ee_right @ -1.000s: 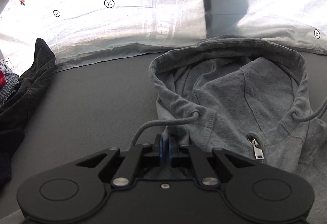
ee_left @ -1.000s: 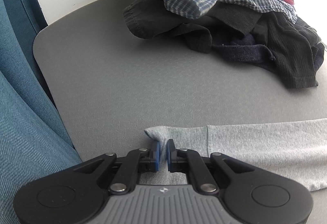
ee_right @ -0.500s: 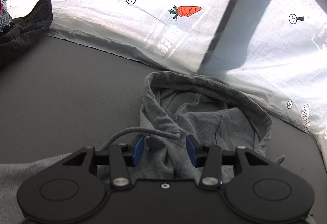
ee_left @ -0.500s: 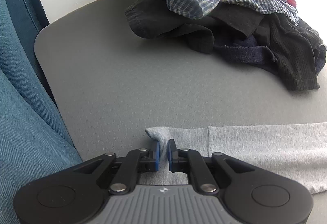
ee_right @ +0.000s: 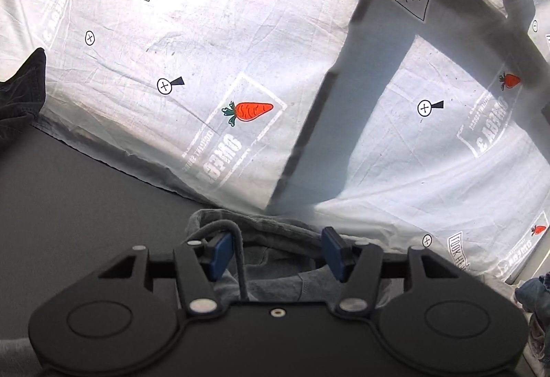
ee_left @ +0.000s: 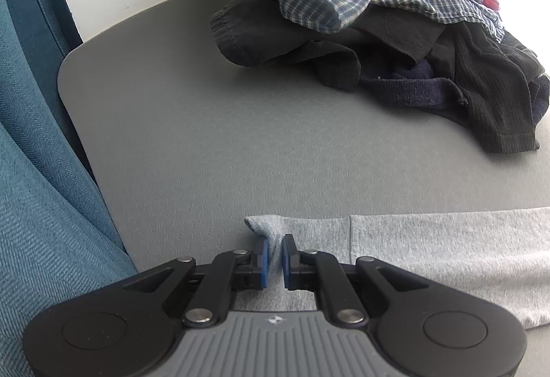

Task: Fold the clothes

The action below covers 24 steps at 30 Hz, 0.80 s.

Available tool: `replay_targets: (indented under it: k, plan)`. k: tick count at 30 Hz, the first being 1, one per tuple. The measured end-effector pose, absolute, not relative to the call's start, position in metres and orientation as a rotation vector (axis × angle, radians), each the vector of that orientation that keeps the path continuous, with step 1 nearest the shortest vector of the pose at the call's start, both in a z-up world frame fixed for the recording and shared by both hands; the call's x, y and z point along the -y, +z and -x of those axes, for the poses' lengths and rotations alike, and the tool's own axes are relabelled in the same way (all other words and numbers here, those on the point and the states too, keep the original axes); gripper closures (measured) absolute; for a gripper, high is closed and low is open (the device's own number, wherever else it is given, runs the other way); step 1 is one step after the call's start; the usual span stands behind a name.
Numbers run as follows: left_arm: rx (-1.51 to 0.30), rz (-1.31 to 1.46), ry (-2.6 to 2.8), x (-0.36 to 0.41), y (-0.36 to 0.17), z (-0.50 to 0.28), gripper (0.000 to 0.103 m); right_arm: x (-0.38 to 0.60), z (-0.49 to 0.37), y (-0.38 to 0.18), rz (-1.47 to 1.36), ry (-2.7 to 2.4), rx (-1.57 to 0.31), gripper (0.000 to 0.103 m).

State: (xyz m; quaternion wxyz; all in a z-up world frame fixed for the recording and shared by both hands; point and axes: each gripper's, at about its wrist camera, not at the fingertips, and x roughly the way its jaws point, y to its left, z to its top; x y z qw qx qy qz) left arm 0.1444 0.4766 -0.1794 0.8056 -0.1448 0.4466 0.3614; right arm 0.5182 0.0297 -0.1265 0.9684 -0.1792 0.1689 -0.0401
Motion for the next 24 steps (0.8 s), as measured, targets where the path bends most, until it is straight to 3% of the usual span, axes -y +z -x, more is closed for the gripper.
replay_targets:
  k: [5,10,20,24]
  plan:
    - [-0.951,0.318,0.772,-0.478,-0.180,-0.144,0.092,-0.007,-0.516,-0.102,0.245,-0.118,-0.294,0.043]
    - [-0.948,0.322,0.773,-0.477,-0.180,-0.143,0.092,0.013,-0.511,-0.074,0.117,-0.117,-0.241,0.033]
    - [-0.928,0.336,0.771,-0.479,-0.180,-0.139,0.092,0.040,-0.476,-0.027,0.038,-0.210,-0.066,0.033]
    - [-0.920,0.341,0.768,-0.479,-0.179,-0.138,0.092,0.058,-0.447,-0.028,0.048,-0.263,-0.078,0.032]
